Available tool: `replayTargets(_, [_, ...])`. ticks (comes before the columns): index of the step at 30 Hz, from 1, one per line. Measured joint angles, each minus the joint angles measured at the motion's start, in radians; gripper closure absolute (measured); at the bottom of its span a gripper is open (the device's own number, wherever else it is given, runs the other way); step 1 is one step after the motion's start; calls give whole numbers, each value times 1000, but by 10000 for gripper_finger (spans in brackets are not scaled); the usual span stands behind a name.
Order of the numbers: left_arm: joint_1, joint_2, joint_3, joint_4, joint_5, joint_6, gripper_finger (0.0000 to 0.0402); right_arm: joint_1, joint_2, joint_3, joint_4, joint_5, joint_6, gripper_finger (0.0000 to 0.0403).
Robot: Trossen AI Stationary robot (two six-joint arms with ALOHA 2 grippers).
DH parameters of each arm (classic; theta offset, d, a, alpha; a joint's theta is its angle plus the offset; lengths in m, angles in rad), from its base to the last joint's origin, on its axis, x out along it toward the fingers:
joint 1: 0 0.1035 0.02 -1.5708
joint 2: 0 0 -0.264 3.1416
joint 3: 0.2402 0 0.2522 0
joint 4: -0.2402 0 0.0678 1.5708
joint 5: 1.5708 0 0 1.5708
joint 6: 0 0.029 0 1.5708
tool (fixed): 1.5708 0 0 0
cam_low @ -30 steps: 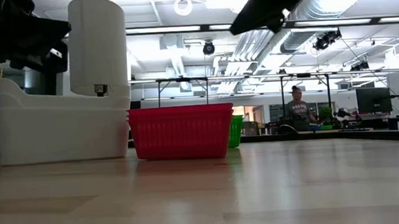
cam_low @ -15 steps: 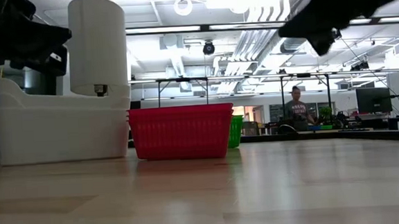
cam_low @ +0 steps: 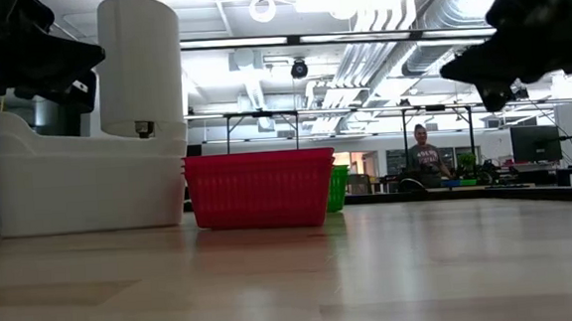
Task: Stack baskets by color
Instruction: Return to Home Position
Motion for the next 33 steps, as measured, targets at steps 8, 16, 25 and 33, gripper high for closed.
replayTargets(8, [0, 0, 0, 0, 0, 0, 401, -1, -361, -74, -249, 6, -28, 403])
replayTargets(16, [-28, -2, 0, 4, -15, 0, 401, 2, -613, -66, -386, -16, -172, 403])
replayTargets(25, [-113, -2, 0, 4, -11, 0, 401, 2, -587, -65, -387, -22, -130, 403])
replayTargets(33, [-107, -2, 0, 2, 9, 0, 401, 21, -482, -66, -388, -39, -61, 403])
